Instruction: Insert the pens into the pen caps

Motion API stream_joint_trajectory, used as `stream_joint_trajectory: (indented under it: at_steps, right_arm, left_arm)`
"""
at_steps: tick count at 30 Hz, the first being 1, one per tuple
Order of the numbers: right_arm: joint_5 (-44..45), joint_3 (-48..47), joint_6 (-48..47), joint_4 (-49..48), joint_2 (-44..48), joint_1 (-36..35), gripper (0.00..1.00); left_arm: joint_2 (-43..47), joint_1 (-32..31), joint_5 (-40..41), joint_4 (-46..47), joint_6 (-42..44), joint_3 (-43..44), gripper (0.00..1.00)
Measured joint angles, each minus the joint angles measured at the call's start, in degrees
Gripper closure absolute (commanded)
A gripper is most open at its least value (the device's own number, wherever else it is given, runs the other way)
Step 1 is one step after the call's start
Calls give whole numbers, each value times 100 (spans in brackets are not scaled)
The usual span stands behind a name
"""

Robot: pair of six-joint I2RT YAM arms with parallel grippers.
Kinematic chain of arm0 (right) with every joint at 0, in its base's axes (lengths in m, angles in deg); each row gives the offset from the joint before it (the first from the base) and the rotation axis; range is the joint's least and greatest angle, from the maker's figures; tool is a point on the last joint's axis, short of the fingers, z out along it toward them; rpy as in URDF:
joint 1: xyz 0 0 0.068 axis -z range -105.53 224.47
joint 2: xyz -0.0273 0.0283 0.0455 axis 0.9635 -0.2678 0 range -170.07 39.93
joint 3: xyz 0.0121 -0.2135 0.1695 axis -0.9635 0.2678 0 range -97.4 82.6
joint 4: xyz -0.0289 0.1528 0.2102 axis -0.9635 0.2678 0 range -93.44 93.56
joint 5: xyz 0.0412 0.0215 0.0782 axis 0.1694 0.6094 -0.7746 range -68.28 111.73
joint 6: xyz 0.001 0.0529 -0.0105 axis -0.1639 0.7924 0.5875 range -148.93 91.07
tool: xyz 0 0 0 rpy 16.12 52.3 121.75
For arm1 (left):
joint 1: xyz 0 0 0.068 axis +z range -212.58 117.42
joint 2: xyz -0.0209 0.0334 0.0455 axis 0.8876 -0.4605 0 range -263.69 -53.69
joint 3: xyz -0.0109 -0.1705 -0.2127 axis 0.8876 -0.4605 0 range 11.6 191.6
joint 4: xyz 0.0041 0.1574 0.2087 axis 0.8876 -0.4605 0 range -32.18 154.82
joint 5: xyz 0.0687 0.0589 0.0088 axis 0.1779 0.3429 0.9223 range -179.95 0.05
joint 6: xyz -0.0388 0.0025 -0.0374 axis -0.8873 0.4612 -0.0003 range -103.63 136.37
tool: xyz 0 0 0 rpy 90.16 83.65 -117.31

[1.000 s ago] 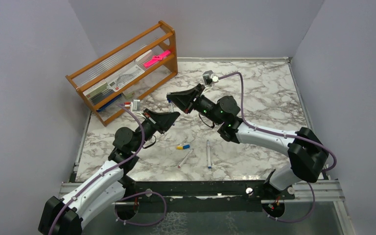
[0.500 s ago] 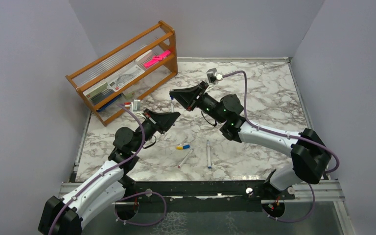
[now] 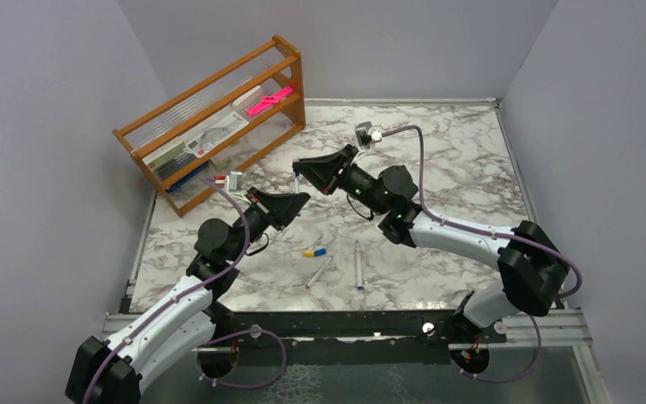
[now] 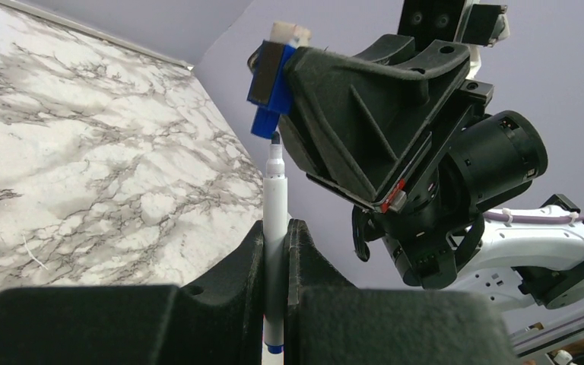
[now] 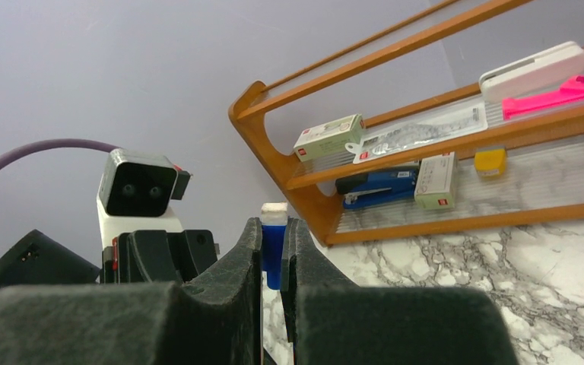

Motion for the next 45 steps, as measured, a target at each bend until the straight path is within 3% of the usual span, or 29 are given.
stream_joint_trajectory:
  at_steps: [45]
  right_arm:
    - [-170, 4, 149, -120, -2, 9, 98]
  left_arm:
    - [-7, 0, 4, 42, 44, -4, 100]
